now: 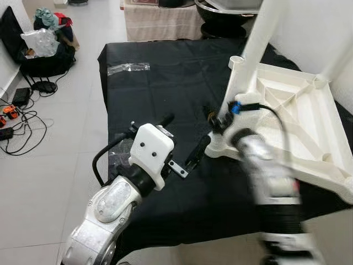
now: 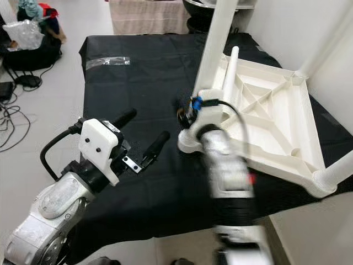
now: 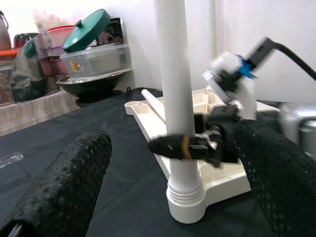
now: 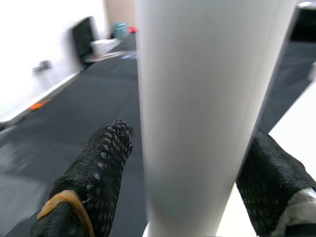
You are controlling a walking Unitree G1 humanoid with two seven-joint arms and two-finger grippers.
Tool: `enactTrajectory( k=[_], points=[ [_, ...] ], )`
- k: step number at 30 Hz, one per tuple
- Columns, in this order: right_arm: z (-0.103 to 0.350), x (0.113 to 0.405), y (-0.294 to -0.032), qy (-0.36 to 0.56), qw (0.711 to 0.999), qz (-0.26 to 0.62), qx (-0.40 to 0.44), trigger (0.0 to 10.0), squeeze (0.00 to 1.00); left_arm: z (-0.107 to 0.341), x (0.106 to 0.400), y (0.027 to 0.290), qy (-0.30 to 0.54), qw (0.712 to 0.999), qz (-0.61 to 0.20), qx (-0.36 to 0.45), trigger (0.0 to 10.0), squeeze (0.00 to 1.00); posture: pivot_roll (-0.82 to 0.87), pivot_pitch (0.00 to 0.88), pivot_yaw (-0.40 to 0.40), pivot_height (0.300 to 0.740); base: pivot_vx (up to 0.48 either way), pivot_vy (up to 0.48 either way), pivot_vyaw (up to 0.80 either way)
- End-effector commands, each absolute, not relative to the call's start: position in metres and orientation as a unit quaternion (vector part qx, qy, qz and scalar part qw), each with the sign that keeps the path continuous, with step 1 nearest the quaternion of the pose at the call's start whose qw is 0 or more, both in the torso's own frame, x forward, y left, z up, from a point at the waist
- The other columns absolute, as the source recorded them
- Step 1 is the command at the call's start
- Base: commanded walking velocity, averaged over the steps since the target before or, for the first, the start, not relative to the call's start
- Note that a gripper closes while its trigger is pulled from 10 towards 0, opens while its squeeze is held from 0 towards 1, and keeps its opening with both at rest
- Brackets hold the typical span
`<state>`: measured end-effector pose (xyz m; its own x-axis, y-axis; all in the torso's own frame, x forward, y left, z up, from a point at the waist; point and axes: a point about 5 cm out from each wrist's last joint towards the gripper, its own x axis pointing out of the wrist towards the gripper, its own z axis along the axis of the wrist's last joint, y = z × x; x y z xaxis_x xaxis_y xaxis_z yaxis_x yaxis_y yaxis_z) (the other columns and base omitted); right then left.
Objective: Building children table
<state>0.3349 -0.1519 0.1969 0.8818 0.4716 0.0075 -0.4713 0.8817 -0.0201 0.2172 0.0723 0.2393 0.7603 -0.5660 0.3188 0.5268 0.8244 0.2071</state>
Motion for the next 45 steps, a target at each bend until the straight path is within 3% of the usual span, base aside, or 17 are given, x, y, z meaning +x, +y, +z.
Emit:
enactTrajectory(
  k=[1, 7, 16, 17, 23, 28, 31, 32, 34, 37, 42, 43, 44, 45],
  points=[
    [0.192, 0.338, -0.156, 0.013, 0.960, 0.280, 0.005, 10.0, 0.00, 0.238, 0.217, 0.072, -0.187, 0.936, -0.292, 0.055, 10.0, 0.00, 0.06, 0.097, -0.085, 0.740, 0.000, 0.000, 0.00],
    [0.203, 0.354, -0.174, 0.011, 0.945, 0.325, 0.023, 10.0, 0.00, 0.238, 0.216, 0.072, -0.189, 0.936, -0.292, 0.056, 10.0, 0.00, 0.07, 0.087, -0.089, 0.740, 0.000, 0.000, 0.00],
    [0.215, 0.379, -0.167, -0.002, 0.941, 0.337, 0.025, 10.0, 0.00, 0.238, 0.216, 0.072, -0.190, 0.936, -0.289, 0.060, 10.0, 0.00, 0.09, 0.073, -0.096, 0.740, 0.000, 0.000, 0.00],
    [0.217, 0.383, -0.165, -0.006, 0.944, 0.328, 0.032, 0.0, 0.00, 0.239, 0.216, 0.073, -0.191, 0.936, -0.288, 0.062, 10.0, 0.00, 0.10, 0.070, -0.098, 0.740, 0.000, 0.000, 0.00],
    [0.213, 0.383, -0.169, -0.017, 0.951, 0.308, 0.030, 0.0, 0.00, 0.239, 0.216, 0.074, -0.192, 0.937, -0.285, 0.064, 10.0, 0.00, 0.10, 0.069, -0.097, 0.740, 0.000, 0.000, 0.00],
    [0.201, 0.379, -0.187, -0.016, 0.976, 0.216, 0.024, 0.0, 0.00, 0.238, 0.216, 0.074, -0.191, 0.936, -0.289, 0.063, 10.0, 0.00, 0.09, 0.073, -0.088, 0.740, 0.000, 0.000, 0.00],
    [0.189, 0.368, -0.203, -0.030, 0.999, -0.023, -0.007, 0.0, 0.00, 0.238, 0.217, 0.071, -0.192, 0.935, -0.292, 0.061, 10.0, 0.00, 0.07, 0.079, -0.084, 0.740, 0.000, 0.000, 0.00],
    [0.189, 0.368, -0.203, -0.030, 0.999, -0.023, -0.007, 0.0, 0.00, 0.238, 0.217, 0.071, -0.192, 0.935, -0.292, 0.061, 10.0, 0.00, 0.07, 0.079, -0.084, 0.740, 0.000, 0.000, 0.00],
    [0.186, 0.354, -0.201, -0.037, 0.990, -0.137, -0.028, 0.0, 0.00, 0.239, 0.217, 0.070, -0.193, 0.934, -0.293, 0.061, 10.0, 0.00, 0.08, 0.081, -0.082, 0.740, 0.000, 0.000, 0.00],
    [0.185, 0.348, -0.196, -0.031, 0.985, -0.168, -0.025, 0.0, 0.00, 0.239, 0.217, 0.070, -0.193, 0.934, -0.293, 0.061, 10.0, 0.00, 0.08, 0.082, -0.083, 0.740, 0.000, 0.000, 0.00],
    [0.182, 0.339, -0.168, 0.014, 0.975, -0.224, -0.004, 0.0, 0.00, 0.238, 0.217, 0.070, -0.191, 0.935, -0.292, 0.061, 10.0, 0.00, 0.08, 0.083, -0.084, 0.740, 0.000, 0.000, 0.00],
    [0.184, 0.340, -0.158, 0.011, 0.978, -0.208, 0.008, 1.1, 0.00, 0.238, 0.217, 0.071, -0.191, 0.936, -0.291, 0.061, 10.0, 0.00, 0.08, 0.085, -0.085, 0.740, 0.000, 0.000, 0.00],
    [0.184, 0.340, -0.158, 0.011, 0.978, -0.208, 0.008, 1.1, 0.00, 0.238, 0.217, 0.071, -0.191, 0.936, -0.291, 0.061, 10.0, 0.00, 0.08, 0.085, -0.085, 0.740, 0.000, 0.000, 0.00],
    [0.188, 0.342, -0.149, 0.002, 0.983, -0.183, 0.023, 7.3, 0.00, 0.238, 0.218, 0.071, -0.191, 0.936, -0.291, 0.061, 10.0, 0.00, 0.08, 0.085, -0.085, 0.740, 0.000, 0.000, 0.00]
  ],
)
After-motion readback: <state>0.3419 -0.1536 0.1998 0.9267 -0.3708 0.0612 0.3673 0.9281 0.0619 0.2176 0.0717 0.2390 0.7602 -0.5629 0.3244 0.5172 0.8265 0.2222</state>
